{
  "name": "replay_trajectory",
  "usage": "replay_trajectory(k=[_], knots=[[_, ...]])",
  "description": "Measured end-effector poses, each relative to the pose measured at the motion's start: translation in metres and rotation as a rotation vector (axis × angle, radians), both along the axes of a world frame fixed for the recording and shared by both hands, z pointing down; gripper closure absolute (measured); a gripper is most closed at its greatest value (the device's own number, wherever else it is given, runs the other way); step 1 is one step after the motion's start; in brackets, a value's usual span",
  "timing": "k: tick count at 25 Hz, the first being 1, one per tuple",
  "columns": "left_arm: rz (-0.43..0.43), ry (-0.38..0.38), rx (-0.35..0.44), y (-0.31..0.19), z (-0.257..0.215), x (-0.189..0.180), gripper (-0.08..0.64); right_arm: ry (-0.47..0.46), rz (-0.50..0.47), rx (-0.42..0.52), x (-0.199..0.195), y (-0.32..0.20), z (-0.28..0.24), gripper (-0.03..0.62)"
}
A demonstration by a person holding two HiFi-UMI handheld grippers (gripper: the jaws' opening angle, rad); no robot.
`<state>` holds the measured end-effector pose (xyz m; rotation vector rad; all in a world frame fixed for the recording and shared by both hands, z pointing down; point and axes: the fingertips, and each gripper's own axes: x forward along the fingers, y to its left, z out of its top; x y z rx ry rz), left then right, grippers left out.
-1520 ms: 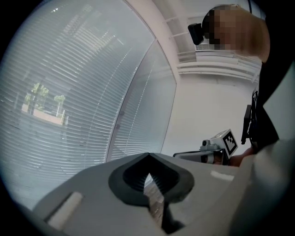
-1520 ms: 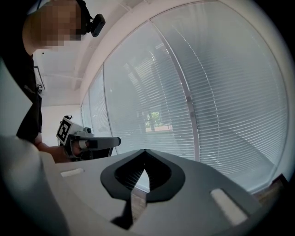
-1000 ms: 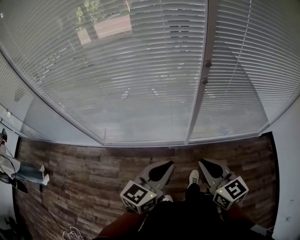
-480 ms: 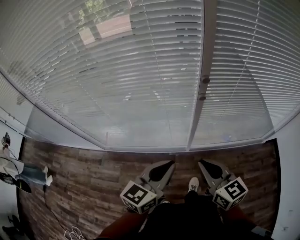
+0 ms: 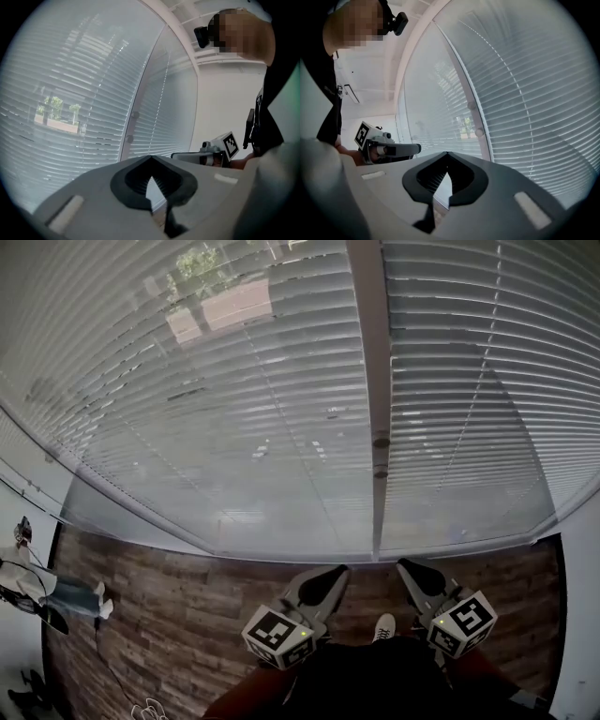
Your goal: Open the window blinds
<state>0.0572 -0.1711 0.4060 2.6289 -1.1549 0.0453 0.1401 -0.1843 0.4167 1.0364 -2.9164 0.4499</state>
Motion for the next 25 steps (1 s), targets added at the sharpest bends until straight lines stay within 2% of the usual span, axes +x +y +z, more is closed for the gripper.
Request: replay_trajectory(k=[4,10,13,25], knots=[[-0.019,-0.006,0.016,-0.015,-0.016,0.024,0.560,-0.001,-0.011,0.008,0.026,-0.016,-0.011,0.568],[-0.033,-0.047,0.006,-0.027,-0.006,0.036,0.560,-0.033,-0.044,-0.010,0.032,-0.031,0.002,0.567],[-0.042,-0.041,0.007,-0.032,-0.016,0.037,0.560,-0.042,-0.048,-0.010,0.032,-0.035,-0.001,0.567],[-0.033,-0.062,0.023,-0.049,-0.005,0.032,0.560,-0.051,-0.030,-0.009,0.035,-0.055,0.005,0.568]])
